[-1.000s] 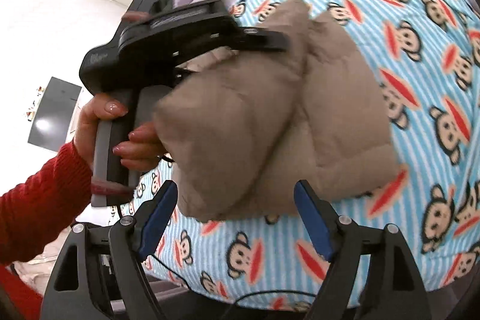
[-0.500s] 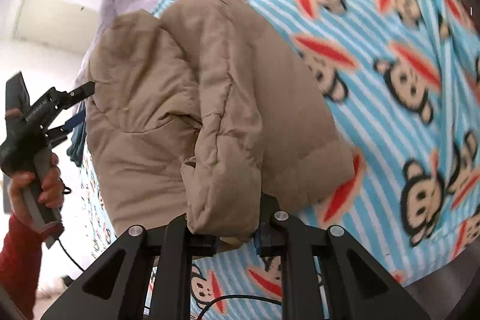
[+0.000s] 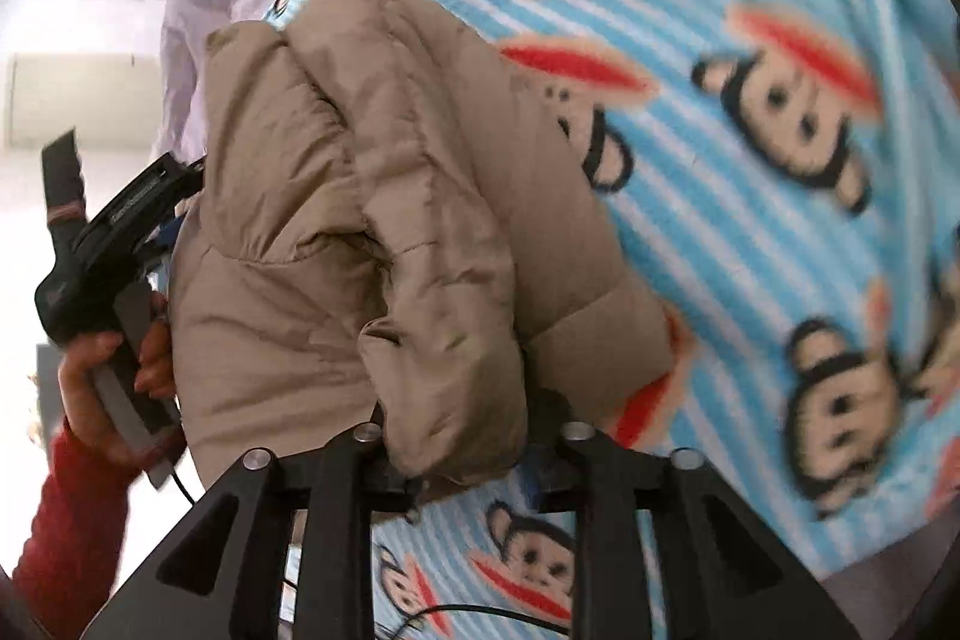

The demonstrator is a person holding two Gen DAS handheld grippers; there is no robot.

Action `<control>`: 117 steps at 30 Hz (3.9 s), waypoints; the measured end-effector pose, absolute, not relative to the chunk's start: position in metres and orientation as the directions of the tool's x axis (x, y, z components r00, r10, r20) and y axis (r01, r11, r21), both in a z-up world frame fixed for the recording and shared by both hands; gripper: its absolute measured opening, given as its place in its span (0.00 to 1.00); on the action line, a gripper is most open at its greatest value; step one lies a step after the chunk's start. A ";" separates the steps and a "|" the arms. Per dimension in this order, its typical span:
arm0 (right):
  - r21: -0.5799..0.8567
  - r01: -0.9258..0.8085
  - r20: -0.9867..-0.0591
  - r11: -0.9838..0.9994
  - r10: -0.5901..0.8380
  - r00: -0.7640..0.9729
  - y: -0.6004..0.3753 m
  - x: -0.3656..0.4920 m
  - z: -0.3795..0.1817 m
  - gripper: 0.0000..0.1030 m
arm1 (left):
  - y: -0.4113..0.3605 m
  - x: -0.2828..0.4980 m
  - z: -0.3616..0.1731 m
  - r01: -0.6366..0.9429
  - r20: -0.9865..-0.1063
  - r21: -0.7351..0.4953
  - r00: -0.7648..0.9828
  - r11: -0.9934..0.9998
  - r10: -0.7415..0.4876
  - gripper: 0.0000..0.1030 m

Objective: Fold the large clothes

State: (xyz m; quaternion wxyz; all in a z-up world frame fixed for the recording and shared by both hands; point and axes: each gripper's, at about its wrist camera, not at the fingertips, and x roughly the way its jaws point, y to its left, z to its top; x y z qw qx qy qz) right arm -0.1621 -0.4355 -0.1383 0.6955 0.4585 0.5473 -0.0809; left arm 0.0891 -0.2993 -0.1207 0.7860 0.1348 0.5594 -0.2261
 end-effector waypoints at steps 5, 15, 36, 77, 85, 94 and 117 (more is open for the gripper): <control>0.453 0.559 -0.884 0.695 0.268 0.383 -0.446 -0.163 -0.089 0.59 | -0.298 0.089 -0.121 0.502 -0.941 -0.036 0.274 0.864 -0.199 0.82; 0.396 0.511 -0.894 0.763 0.193 0.405 -0.466 -0.129 -0.067 0.87 | -0.295 0.087 -0.118 0.498 -0.942 -0.030 0.275 0.867 -0.190 0.84; 0.251 0.443 -0.947 0.861 0.123 0.298 -0.457 -0.092 -0.083 0.88 | -0.254 0.074 -0.081 0.453 -0.931 -0.057 0.297 0.890 -0.211 1.00; 0.769 0.315 -0.631 0.556 0.736 0.244 -0.489 -0.030 -0.173 1.00 | -0.148 0.059 -0.174 0.122 -0.701 -0.713 -0.131 0.691 -0.701 1.00; 0.785 0.261 -0.613 0.562 0.766 0.192 -0.465 -0.001 -0.187 1.00 | -0.165 0.063 -0.188 0.084 -0.677 -0.735 -0.146 0.673 -0.721 1.00; 0.789 0.370 -0.578 0.490 0.796 0.179 -0.450 0.017 -0.209 0.96 | -0.175 0.062 -0.191 0.048 -0.676 -0.736 -0.119 0.675 -0.728 0.95; 0.864 0.286 -0.489 0.414 0.825 0.283 -0.361 0.020 -0.144 0.50 | -0.082 0.069 -0.082 0.208 -0.694 -0.685 0.103 0.698 -0.712 0.79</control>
